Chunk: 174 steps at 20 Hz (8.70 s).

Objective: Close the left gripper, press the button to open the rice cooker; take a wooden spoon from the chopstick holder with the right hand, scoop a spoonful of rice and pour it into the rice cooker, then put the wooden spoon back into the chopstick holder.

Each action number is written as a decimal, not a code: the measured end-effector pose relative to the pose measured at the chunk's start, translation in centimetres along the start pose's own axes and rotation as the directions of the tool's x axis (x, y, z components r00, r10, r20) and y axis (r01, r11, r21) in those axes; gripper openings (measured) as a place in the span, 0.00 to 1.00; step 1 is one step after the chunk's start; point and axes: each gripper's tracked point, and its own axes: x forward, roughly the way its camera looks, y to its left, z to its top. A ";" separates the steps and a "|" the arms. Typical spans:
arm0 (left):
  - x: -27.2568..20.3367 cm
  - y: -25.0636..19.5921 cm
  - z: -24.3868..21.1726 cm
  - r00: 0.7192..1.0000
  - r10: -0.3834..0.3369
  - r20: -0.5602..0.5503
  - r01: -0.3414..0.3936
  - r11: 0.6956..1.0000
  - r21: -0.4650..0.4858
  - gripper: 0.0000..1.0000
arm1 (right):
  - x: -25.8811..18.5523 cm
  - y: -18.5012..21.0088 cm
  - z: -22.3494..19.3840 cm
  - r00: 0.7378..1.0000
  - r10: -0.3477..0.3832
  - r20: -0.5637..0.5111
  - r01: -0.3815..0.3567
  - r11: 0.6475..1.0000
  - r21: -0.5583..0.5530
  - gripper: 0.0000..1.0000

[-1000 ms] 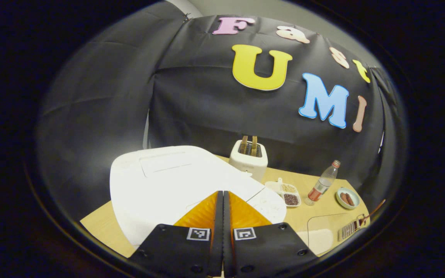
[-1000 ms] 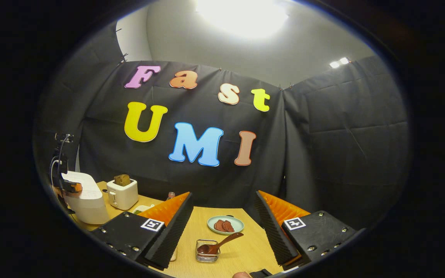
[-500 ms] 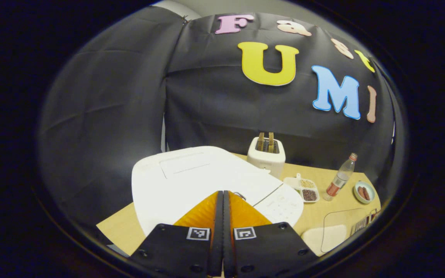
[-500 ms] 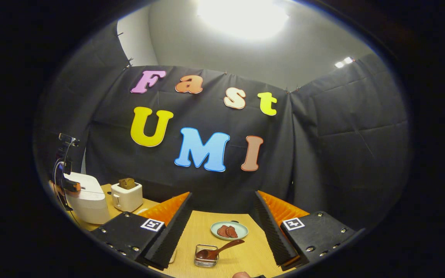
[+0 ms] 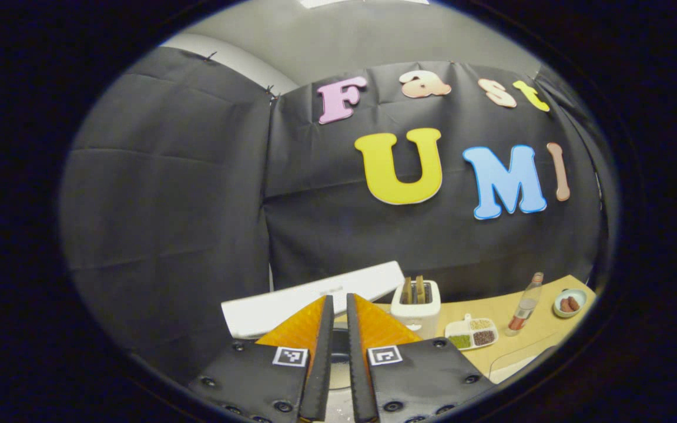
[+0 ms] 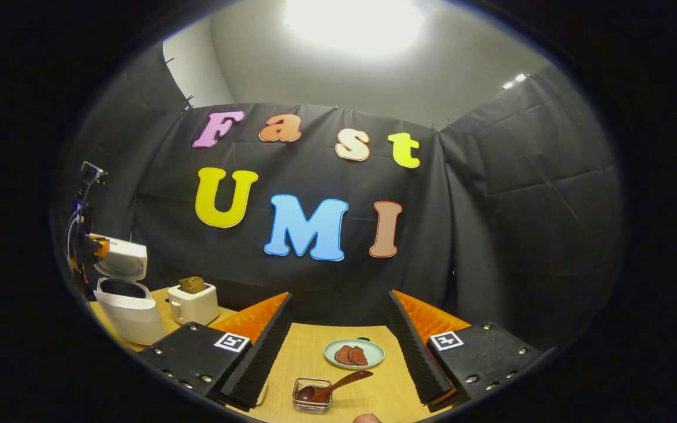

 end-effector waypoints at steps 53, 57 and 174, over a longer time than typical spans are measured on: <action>-12.8 1.6 5.8 0.996 -0.034 0.081 0.038 0.998 -0.055 1.00 | 8.6 6.3 -15.2 0.874 0.190 -0.447 -0.040 0.946 0.323 0.10; -12.8 3.5 4.6 0.998 -0.027 0.061 0.031 0.998 -0.063 0.98 | 8.6 10.3 -13.5 0.881 0.253 -0.400 -0.118 0.936 0.333 0.10; -22.6 26.0 -7.6 0.953 0.276 -0.126 -0.282 0.959 -0.039 0.98 | 7.2 60.7 -5.8 0.660 0.742 -0.120 -0.749 0.640 -0.171 0.10</action>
